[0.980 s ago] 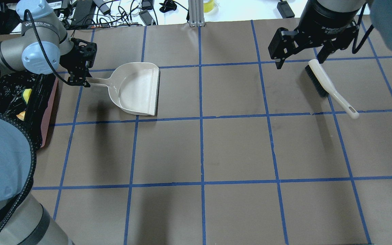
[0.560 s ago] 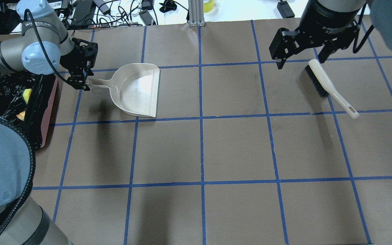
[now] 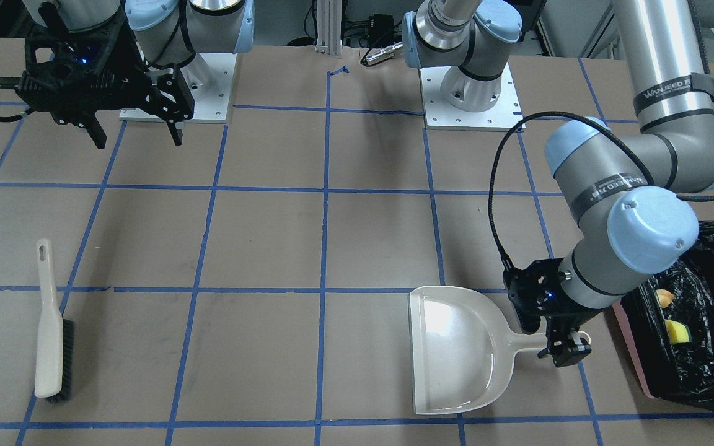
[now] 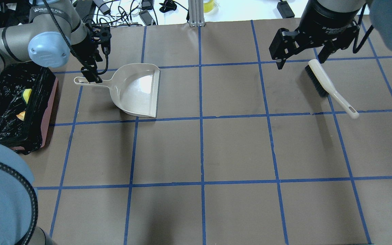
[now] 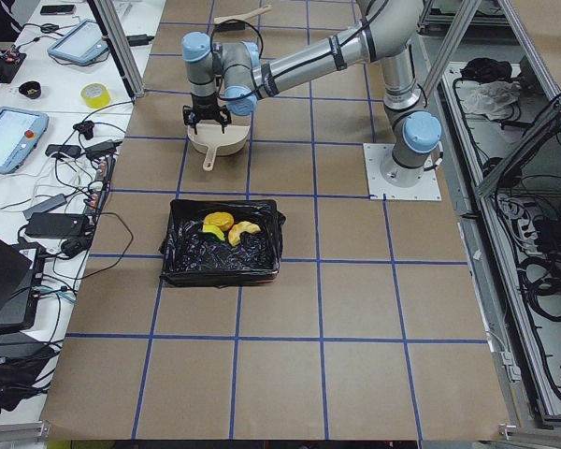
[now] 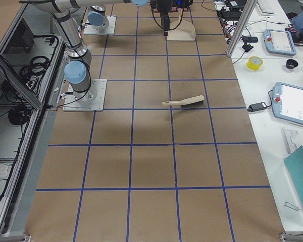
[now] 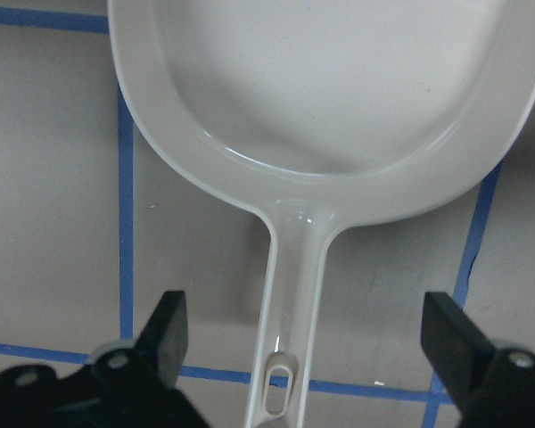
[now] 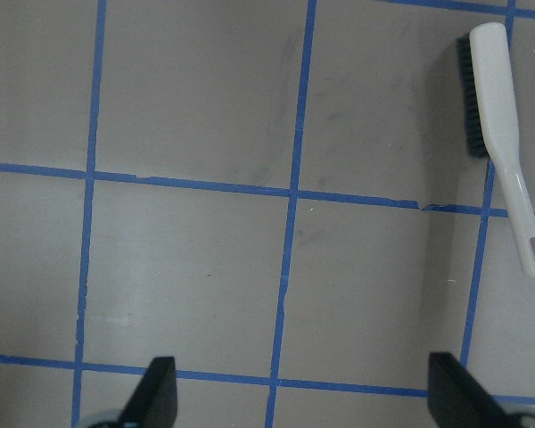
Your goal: Sweep and dump trash into bin
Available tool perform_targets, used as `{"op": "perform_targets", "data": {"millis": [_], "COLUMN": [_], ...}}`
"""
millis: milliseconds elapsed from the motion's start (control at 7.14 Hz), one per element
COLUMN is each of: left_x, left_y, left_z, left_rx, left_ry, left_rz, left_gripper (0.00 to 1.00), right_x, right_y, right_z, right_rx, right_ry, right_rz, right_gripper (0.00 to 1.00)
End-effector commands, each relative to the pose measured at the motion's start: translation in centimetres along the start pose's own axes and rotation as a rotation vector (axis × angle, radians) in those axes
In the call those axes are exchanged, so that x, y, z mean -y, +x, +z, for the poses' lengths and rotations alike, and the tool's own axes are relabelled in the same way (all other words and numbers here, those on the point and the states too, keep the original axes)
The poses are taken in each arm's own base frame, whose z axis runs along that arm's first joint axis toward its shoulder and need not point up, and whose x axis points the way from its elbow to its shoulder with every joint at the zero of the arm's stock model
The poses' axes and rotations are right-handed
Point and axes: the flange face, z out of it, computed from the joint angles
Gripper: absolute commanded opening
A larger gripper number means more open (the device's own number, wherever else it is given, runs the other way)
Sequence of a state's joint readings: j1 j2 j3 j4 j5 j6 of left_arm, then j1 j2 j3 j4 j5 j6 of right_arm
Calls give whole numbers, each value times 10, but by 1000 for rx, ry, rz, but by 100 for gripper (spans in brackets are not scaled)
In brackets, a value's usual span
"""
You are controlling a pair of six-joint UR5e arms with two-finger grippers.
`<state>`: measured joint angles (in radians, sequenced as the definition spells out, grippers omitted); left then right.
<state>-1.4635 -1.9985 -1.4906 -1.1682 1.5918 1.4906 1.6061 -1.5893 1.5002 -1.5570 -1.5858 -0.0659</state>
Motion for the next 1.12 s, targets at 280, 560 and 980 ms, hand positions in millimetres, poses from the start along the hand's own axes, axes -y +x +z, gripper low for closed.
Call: {"op": "perform_targets", "data": {"millis": [280,560,980], "left_x": [41,40,61], "left_y": [37,48,75], "left_z": [-57,-74,-106], "left_rx": [28,18,25], "left_ry": [42,41,44], "left_rz": [-360,-541,-812], "left_gripper": [97,100,100], "right_x": [0,0,0], "right_y": [0,0,0], "right_z": [2,2,2], "right_rx": [0,0,0], "right_ry": [-3,-3,-3], "right_rz": [0,0,-2], "right_gripper": [100,100,100]}}
